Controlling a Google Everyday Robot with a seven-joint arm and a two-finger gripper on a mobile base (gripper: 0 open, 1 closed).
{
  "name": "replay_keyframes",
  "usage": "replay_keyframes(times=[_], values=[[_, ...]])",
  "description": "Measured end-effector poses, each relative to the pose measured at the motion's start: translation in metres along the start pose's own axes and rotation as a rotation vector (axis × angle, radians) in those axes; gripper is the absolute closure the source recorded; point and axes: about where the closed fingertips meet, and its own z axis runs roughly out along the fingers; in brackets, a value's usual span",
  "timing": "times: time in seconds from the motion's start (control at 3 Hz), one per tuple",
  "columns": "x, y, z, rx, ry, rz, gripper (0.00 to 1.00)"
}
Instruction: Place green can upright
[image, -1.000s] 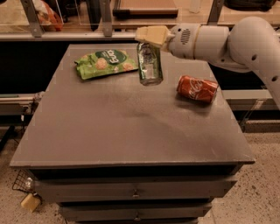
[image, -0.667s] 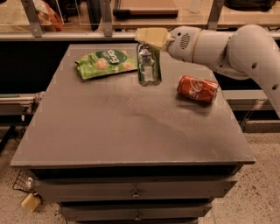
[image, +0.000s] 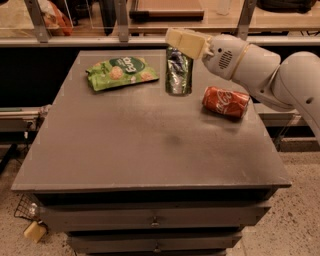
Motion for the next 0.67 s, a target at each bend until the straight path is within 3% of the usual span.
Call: replay_keyframes(times=[0.33, 0.67], values=[[-0.0178, 0.0180, -0.0319, 0.008, -0.032, -0.183, 1.00], [-0.0093, 0.0210, -0.0306, -0.013, -0.022, -0.180, 1.00]])
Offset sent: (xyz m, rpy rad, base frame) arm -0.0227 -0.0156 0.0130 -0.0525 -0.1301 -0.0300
